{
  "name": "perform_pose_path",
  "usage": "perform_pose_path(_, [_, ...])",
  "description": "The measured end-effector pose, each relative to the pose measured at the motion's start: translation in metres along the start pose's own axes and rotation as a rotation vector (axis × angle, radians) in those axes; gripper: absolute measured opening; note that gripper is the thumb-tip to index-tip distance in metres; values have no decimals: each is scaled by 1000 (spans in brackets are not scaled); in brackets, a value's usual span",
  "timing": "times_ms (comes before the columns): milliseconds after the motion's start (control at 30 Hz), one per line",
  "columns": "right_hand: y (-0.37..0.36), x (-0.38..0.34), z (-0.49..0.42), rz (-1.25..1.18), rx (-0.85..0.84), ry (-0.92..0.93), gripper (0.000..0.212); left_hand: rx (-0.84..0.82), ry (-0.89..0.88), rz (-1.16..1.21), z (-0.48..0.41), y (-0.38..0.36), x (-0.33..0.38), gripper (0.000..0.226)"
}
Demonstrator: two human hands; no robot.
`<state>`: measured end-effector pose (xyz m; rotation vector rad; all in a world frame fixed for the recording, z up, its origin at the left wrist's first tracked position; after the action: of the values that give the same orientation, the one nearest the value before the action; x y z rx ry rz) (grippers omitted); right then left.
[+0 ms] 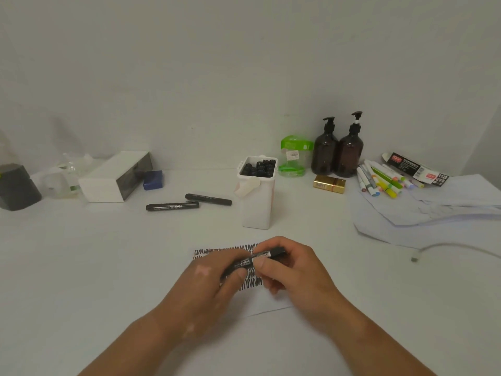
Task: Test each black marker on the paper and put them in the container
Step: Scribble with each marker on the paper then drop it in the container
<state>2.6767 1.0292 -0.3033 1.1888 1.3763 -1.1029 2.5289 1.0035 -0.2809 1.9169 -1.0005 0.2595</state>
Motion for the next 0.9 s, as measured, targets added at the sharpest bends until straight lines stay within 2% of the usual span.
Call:
perform_pose_path(100, [-7, -2, 2, -13, -21, 14, 11, -49, -4, 9, 1, -8, 2, 22])
perform_pose_path(167, [-9, 0, 3, -4, -19, -7, 12, -69, -19, 25, 2, -12, 6, 27])
perform_pose_path(300, [-16, 3, 5, -2, -47, -62, 15, -46, -73, 33, 3, -14, 17, 32])
perform_pose_path(567, [-17, -2, 4, -138, -66, -55, 13, -68, 36, 34, 1, -15, 12, 29])
perform_pose_path(767, [-18, -2, 5, -172, -82, -47, 13, -114, 36, 36, 1, -14, 10, 39])
perform_pose_path(900, [-18, -6, 6, -184, -96, -25, 11, -80, 18, 40, 1, -9, 8, 38])
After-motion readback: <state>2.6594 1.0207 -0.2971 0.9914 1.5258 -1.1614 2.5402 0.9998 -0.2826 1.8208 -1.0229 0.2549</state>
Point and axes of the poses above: each hand's wrist, its own z-axis away from the middle knuckle, its own y-axis out of the back of the hand, x = y × z, the point moved 8 cm from there along -z, towards the middle knuckle, and after that the axes turned 10 degrees about x, right-handed, at the moved point
